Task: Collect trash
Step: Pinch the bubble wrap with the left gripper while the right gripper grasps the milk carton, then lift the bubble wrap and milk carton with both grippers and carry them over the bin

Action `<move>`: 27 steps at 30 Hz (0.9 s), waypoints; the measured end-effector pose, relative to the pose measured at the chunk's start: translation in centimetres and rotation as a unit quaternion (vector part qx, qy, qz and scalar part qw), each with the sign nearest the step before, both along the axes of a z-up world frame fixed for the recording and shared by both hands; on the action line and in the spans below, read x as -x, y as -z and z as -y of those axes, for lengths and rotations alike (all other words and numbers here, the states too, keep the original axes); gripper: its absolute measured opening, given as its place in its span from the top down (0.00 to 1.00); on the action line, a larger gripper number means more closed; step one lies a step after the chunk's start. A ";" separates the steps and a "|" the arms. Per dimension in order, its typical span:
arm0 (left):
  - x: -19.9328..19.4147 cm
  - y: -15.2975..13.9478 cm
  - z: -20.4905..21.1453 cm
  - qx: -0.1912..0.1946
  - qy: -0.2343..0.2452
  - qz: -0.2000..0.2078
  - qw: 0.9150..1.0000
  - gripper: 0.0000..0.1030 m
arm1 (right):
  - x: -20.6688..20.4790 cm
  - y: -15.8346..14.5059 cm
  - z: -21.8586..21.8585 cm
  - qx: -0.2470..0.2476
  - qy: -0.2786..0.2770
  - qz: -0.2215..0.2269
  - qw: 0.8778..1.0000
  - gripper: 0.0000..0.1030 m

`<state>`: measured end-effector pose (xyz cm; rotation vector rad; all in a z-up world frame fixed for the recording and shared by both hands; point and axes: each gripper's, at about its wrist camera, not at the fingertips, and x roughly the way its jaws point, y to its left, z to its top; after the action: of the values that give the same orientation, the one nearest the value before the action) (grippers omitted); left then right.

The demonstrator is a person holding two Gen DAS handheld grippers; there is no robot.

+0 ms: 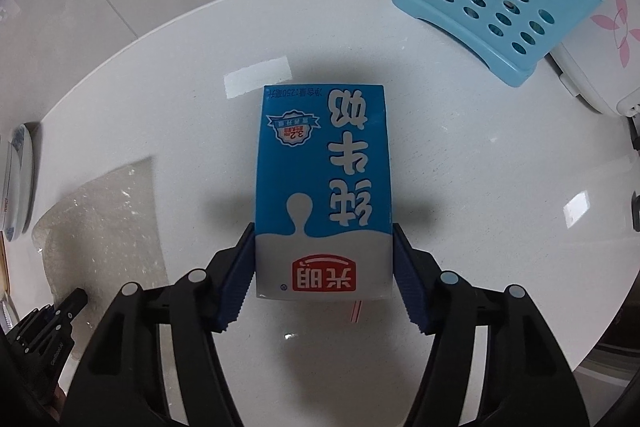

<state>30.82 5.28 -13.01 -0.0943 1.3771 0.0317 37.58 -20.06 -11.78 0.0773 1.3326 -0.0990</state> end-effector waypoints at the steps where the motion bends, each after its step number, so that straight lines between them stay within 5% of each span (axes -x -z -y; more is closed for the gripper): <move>1: 0.0 -0.1 0.2 0.001 -0.001 0.001 1.000 0.91 | 0.2 -0.1 0.0 0.001 -0.003 0.002 1.000 0.41; 27: 4.3 -8.2 0.6 0.020 0.026 0.077 0.996 0.92 | 7.9 -9.5 0.1 -0.004 -0.029 0.087 0.996 0.41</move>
<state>26.56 4.68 -4.86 -0.0916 1.2260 -0.0459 29.70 -20.16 -2.24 0.0537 1.1610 -0.0371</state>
